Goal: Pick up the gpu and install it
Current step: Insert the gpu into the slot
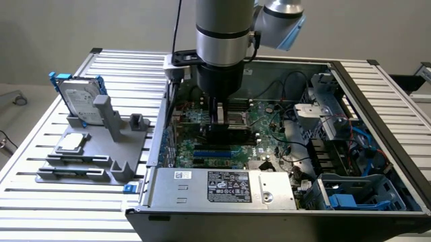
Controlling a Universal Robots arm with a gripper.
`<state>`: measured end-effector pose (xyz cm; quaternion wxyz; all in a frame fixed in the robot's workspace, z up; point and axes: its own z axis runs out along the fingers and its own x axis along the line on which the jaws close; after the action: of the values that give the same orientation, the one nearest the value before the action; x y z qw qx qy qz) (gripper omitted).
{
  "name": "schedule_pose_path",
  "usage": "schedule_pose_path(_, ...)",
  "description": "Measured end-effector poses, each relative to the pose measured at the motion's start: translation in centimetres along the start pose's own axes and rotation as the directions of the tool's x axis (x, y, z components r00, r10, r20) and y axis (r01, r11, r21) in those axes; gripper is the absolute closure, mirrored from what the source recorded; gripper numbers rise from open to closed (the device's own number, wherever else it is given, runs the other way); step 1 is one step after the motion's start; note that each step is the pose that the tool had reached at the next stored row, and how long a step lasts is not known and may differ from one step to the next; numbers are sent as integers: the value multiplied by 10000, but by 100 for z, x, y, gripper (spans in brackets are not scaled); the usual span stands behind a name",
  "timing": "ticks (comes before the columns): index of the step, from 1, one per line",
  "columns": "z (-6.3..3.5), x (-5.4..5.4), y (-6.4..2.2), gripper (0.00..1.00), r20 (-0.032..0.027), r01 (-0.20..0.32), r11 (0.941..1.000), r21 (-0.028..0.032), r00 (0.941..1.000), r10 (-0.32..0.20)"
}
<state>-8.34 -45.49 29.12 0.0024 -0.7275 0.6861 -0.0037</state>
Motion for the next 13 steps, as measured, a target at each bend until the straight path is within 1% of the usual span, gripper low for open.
schedule_pose_path(4,28,-1,34,73,10,-142,9999,39,9999,141)
schedule_pose_path(13,70,-2,42,73,55,-224,9997,53,9997,224)
